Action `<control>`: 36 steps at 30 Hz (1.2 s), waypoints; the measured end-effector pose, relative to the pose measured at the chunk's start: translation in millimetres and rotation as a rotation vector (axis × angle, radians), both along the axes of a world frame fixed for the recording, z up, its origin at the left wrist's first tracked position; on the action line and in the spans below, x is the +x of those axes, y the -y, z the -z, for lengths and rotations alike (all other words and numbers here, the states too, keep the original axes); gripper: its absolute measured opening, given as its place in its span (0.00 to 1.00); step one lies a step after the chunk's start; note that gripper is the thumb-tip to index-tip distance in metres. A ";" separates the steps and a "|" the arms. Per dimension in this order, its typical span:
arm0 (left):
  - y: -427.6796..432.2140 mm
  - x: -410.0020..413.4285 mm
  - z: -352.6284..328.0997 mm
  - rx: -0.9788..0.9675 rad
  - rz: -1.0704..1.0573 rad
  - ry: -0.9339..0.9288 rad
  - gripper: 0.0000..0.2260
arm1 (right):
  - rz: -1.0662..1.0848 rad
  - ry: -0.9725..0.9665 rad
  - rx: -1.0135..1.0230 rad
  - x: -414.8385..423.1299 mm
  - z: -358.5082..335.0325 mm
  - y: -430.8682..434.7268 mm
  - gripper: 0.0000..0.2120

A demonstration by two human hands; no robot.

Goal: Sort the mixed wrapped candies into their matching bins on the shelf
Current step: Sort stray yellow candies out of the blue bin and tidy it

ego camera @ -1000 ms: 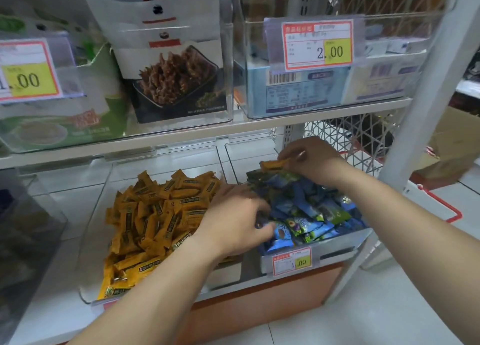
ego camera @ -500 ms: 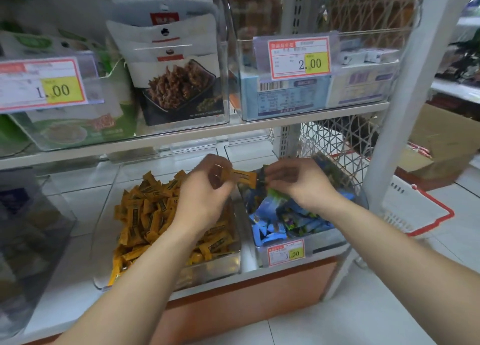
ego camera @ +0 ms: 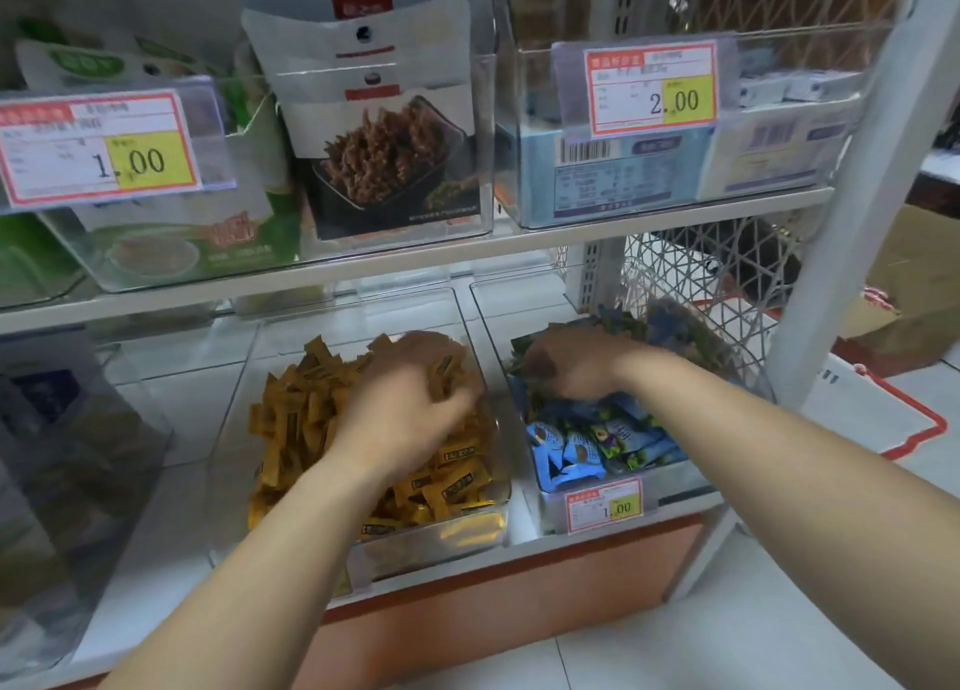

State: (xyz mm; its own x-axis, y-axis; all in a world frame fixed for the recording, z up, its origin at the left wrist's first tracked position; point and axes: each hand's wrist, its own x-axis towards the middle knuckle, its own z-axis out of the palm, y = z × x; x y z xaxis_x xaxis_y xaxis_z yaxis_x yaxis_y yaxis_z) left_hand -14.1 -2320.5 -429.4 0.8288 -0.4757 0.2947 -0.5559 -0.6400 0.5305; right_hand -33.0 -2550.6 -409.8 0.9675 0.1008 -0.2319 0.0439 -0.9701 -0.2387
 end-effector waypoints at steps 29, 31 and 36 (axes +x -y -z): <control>34.7 -10.6 -8.1 -0.299 0.089 0.119 0.10 | 0.241 0.490 1.051 -46.8 -20.6 -7.8 0.04; 20.3 -0.8 -9.1 -0.269 -0.026 0.101 0.08 | 0.293 0.511 0.910 -36.1 -13.1 -3.7 0.03; -31.0 28.9 6.6 -0.030 -0.290 -0.049 0.18 | 0.146 0.317 0.305 -4.7 9.6 8.9 0.06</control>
